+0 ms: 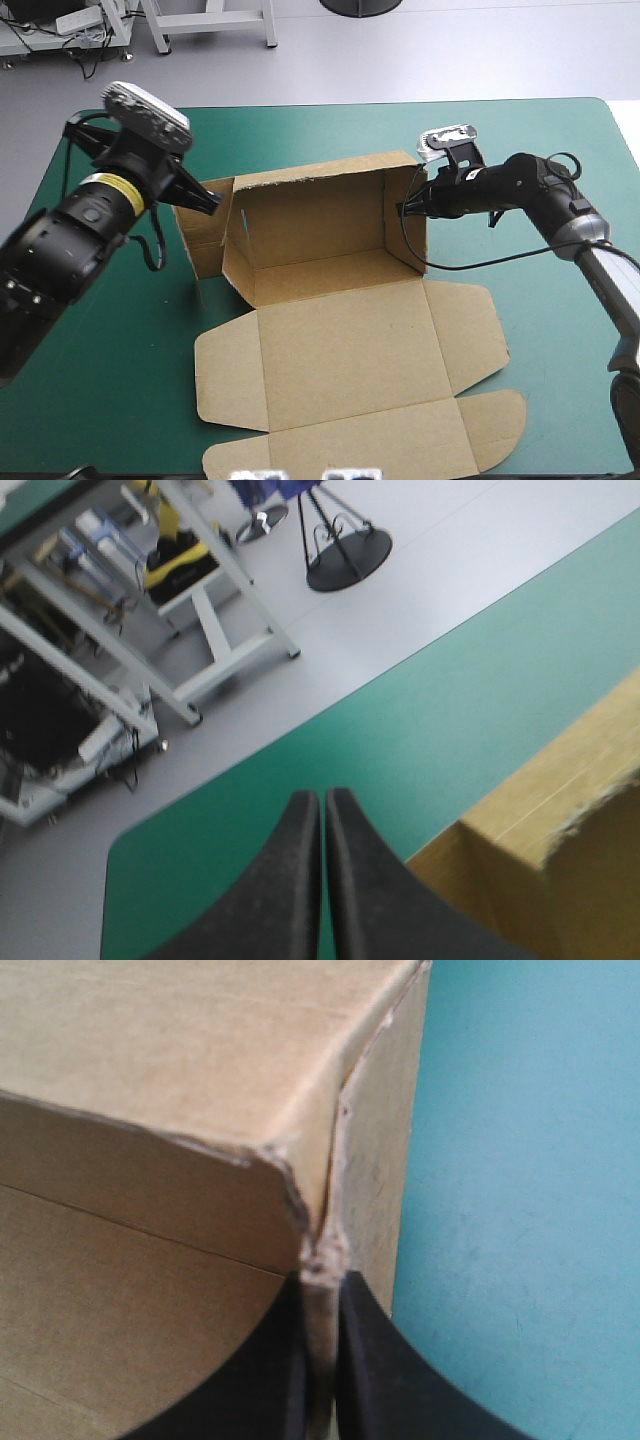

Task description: Fold the box

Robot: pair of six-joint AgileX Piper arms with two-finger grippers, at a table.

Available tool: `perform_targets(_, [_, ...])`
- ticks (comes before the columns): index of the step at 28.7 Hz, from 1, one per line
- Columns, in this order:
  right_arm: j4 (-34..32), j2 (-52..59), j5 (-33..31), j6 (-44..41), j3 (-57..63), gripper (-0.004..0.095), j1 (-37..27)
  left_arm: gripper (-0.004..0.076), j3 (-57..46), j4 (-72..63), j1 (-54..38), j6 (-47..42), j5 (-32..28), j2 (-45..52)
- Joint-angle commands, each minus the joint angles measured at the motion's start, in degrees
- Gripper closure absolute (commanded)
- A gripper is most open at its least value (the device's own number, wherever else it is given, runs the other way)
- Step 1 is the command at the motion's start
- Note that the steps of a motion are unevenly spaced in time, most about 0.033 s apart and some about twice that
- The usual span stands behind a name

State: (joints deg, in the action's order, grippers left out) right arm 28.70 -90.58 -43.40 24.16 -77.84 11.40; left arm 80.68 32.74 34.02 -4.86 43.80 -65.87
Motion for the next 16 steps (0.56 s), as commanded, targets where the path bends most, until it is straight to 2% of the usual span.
perform_targets(1, [-3.44, 2.40, -2.36, -5.42, -4.16, 0.0919, -0.06, 0.0720, 1.78, -16.19, -13.72, 7.54, -5.08, 1.26])
perform_targets(2, [-5.82, 1.51, -4.63, -7.30, -5.34, 0.0919, -0.06, 0.0720, 1.78, -25.40, -20.58, 13.46, -5.19, 1.14])
perform_targets(6, [-8.29, -2.44, -9.31, -9.04, -8.11, 0.0921, -0.06, 0.0720, 1.56, -46.31, -36.31, 24.15, -1.90, 0.39])
perform_targets(10, [-8.06, -7.50, -12.85, -9.04, -11.77, 0.0921, -0.06, 0.0720, 0.13, -63.18, -51.88, 32.83, 7.52, -1.65])
perform_targets(13, [-8.06, -11.72, -16.94, -9.04, -15.40, 0.0921, -0.06, 0.0720, -2.36, -73.19, -60.60, 36.81, 12.80, -3.17])
perform_targets(16, [-8.06, -16.25, -21.10, -9.04, -19.54, 0.0921, -0.06, 0.0720, -4.84, -78.11, -66.08, 38.10, 15.39, -4.34])
